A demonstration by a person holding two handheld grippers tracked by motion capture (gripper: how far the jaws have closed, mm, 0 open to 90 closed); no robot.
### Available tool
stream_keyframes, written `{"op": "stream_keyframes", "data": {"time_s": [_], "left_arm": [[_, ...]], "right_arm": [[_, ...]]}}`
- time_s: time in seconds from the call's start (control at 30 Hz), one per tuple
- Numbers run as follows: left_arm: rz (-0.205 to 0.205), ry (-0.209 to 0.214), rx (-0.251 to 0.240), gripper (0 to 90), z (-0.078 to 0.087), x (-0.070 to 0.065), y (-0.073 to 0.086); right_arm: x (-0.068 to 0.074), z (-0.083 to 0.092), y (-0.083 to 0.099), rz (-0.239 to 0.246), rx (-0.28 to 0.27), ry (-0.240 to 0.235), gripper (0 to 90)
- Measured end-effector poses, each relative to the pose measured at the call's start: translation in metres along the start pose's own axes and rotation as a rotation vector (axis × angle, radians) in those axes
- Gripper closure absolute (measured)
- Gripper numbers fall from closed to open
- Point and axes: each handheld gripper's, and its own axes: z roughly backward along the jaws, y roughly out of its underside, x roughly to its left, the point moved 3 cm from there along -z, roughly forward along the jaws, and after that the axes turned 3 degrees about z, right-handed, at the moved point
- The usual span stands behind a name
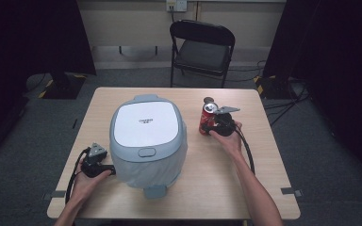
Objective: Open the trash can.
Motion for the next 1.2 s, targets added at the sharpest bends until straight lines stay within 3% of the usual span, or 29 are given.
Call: {"op": "stream_keyframes", "data": {"time_s": [0.3,0.57,0.63,0.67,0.8,1.07,1.2], "left_arm": [[0.0,0.001,-0.001,20.7,0.0,0.0,0.0],[0.001,0.002,-0.002,20.8,0.0,0.0,0.0],[-0.001,0.002,0.0,20.8,0.0,0.0,0.0],[0.0,0.002,0.0,20.8,0.0,0.0,0.0],[0.0,0.002,0.001,20.8,0.0,0.0,0.0],[0.0,0.002,0.0,20.8,0.0,0.0,0.0],[0.001,0.001,0.0,20.8,0.0,0.0,0.0]], "right_arm": [[0.01,0.033,0.024,0.006,0.012,0.003,34.2],[0.012,0.035,0.029,-0.002,0.015,0.005,33.0],[0.011,0.034,0.03,-0.002,0.015,-0.003,31.4],[0.01,0.033,0.032,-0.014,0.043,-0.014,21.4],[0.006,0.038,0.036,-0.055,0.019,-0.027,15.5],[0.013,0.051,0.051,-0.082,0.035,-0.036,15.6],[0.024,0.075,0.049,-0.093,0.003,-0.043,24.4]]}}
